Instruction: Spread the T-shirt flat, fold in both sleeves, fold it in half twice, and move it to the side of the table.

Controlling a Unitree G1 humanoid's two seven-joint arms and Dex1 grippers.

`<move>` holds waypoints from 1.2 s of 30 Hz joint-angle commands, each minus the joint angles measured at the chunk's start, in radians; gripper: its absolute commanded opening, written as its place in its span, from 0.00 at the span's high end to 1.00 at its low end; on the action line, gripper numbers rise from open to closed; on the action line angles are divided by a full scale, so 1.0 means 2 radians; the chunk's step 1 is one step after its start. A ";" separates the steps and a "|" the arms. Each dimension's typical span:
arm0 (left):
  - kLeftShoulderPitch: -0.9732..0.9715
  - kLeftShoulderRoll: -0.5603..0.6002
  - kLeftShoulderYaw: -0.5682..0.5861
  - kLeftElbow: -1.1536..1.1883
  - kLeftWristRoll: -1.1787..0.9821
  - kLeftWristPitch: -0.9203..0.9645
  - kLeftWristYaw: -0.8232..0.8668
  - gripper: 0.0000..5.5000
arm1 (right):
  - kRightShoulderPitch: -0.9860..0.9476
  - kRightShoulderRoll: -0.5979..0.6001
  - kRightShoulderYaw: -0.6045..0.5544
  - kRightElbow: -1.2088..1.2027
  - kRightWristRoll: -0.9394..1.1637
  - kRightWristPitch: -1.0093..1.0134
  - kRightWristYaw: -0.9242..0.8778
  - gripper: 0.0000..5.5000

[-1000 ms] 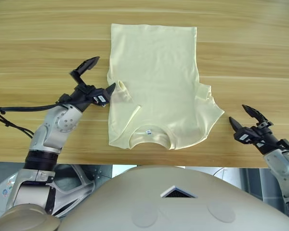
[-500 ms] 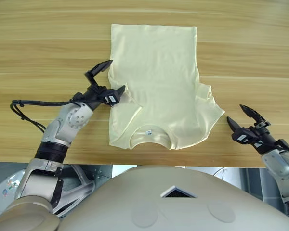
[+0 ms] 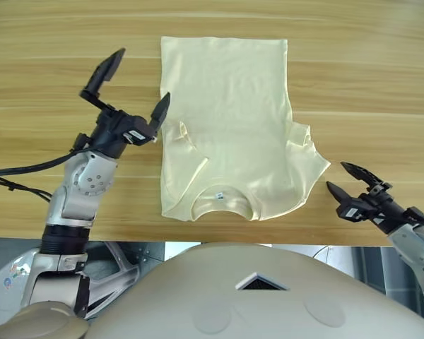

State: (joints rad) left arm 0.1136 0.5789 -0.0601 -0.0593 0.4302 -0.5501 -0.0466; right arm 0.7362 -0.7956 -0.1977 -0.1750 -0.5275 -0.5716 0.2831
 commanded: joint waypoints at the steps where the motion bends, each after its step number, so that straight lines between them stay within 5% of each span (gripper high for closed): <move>1: 0.001 0.007 0.005 -0.008 0.010 -0.002 -0.008 0.02 | 0.030 0.001 -0.015 -0.020 0.000 0.001 0.007 0.44; 14: 0.008 0.001 -0.019 0.016 -0.021 -0.048 -0.049 0.36 | -0.025 0.005 0.029 0.017 -0.014 0.010 0.006 0.44; 36: 0.038 -0.026 0.003 0.004 -0.004 -0.030 -0.029 0.44 | -0.146 -0.013 0.092 0.127 -0.018 -0.021 -0.007 0.44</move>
State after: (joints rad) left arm 0.1912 0.5274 -0.0600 -0.0506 0.4090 -0.6179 -0.1095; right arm 0.4399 -0.8067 -0.0439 0.0449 -0.5383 -0.6190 0.2483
